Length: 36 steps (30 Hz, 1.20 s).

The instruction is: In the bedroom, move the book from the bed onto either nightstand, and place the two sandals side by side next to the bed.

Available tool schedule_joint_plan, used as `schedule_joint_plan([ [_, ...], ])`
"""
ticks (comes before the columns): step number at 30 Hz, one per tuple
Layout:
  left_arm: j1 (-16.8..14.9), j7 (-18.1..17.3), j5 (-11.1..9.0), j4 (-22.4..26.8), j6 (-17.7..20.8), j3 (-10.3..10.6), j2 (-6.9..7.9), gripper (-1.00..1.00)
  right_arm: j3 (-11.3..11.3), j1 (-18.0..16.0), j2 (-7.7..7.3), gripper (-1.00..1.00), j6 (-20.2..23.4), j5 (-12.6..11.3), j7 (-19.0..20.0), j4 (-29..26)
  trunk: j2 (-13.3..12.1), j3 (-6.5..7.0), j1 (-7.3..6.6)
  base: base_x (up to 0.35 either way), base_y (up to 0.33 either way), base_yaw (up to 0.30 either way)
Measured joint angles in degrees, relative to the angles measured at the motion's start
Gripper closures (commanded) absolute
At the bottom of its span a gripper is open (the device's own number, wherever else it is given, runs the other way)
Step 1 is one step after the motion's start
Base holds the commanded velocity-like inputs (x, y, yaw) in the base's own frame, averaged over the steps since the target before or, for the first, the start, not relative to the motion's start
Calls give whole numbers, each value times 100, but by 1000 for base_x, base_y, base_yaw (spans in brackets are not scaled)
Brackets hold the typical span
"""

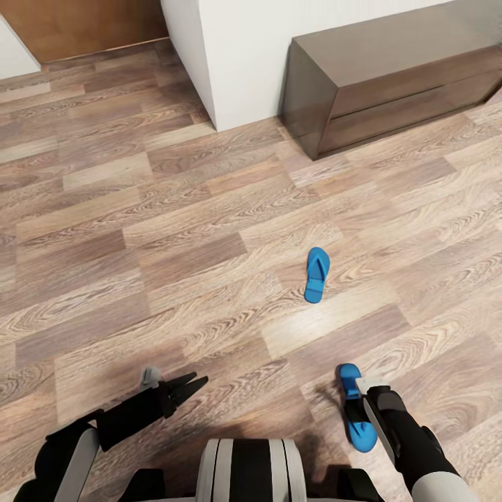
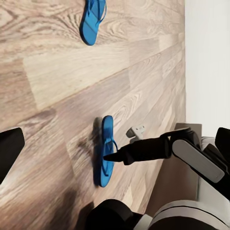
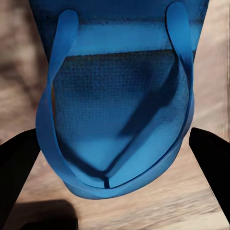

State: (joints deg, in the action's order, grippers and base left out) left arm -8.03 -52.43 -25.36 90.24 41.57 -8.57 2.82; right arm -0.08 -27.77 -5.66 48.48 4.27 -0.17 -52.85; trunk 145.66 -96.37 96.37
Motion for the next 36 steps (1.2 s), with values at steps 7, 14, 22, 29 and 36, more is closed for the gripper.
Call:
schedule_joint_plan([
  [7,-1,17,1,-33,0,7,-1,-100,0,0,1,100,1,-1,3,-3,-9,155,-18,0,0,0],
  [14,0,17,2,-181,4,-3,17,-100,-45,-1,-7,100,6,-18,47,-235,-19,310,-36,0,0,0],
  [22,-1,18,8,-306,-5,-45,50,-100,-224,23,-114,100,45,-329,130,-1754,-29,488,-57,0,0,0],
  [29,-2,-23,3,-452,-7,-600,323,-100,-515,68,-878,100,56,-1982,839,-2136,-39,643,-75,0,0,0],
  [36,-1,-39,18,-736,-35,-889,478,-100,-558,100,-1795,100,62,-3450,2279,-2043,-48,798,-93,0,0,0],
])
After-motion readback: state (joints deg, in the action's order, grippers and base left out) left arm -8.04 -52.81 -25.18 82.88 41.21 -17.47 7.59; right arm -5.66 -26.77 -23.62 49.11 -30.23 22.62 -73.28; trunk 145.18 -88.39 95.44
